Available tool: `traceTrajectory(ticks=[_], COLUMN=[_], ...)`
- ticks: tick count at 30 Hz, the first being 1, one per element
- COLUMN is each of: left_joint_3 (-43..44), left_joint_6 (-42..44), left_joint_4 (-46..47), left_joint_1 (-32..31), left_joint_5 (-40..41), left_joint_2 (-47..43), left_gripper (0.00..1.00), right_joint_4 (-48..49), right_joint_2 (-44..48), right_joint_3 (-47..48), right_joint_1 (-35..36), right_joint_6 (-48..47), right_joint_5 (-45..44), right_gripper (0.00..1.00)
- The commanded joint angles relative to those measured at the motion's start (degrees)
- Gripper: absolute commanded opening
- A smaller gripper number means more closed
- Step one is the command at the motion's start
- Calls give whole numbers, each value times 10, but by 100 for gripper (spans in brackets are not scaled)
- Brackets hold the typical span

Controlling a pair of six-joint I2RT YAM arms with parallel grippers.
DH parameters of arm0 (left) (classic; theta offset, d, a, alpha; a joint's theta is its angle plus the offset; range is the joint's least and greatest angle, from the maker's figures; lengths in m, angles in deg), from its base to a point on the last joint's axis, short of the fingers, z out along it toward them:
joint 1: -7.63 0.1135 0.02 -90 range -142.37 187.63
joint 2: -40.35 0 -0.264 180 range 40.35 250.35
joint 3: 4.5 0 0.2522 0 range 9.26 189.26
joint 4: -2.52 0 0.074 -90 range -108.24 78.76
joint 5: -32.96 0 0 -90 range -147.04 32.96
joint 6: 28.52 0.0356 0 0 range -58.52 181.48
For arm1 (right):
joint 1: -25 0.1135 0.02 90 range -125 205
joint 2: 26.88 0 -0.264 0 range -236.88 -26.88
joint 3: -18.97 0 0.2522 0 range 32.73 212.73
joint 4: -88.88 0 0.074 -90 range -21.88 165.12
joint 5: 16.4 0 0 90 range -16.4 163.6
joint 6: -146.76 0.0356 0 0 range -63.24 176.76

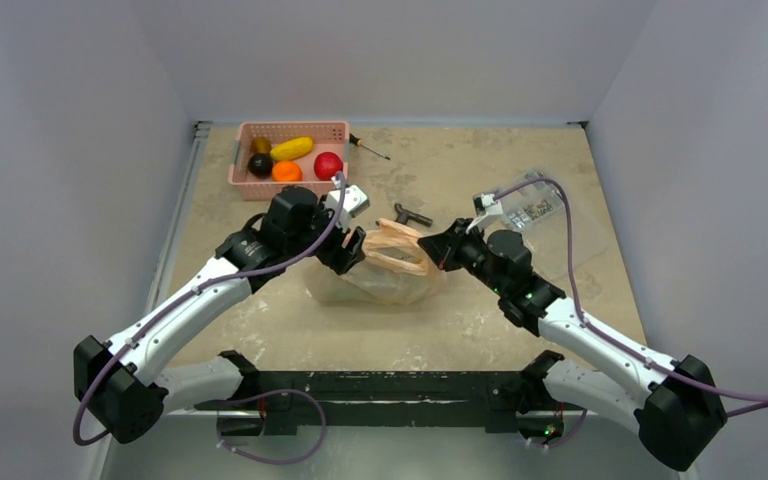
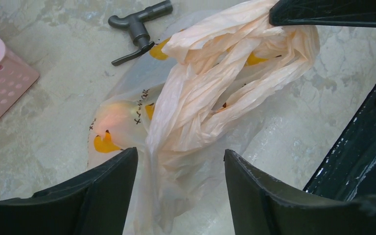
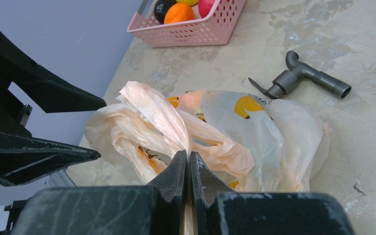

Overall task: Take the fake fruits out of the plastic bag
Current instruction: Untie the plastic bag at the center of the board.

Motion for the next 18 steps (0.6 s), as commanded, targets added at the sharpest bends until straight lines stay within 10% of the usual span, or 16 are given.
traceTrajectory(ticks=[1,5,18], left_joint_3=[5,82,133], left_joint_6=[-41,-71,10], left_joint_4=[58,26,22], left_joint_1=[4,-11,-43], left_joint_5=[-52,-68,-54], left_joint_2=[-5,68,168], left_gripper=[70,85,77], right_joint_4=[1,-10,-3], right_joint_2=[4,2,4], right_joint_3=[37,49,46], right_joint_1=[0,0,0], right_joint_6=[-14,-23,-5], right_joint_5=[22,32,41], right_gripper=[0,0,0])
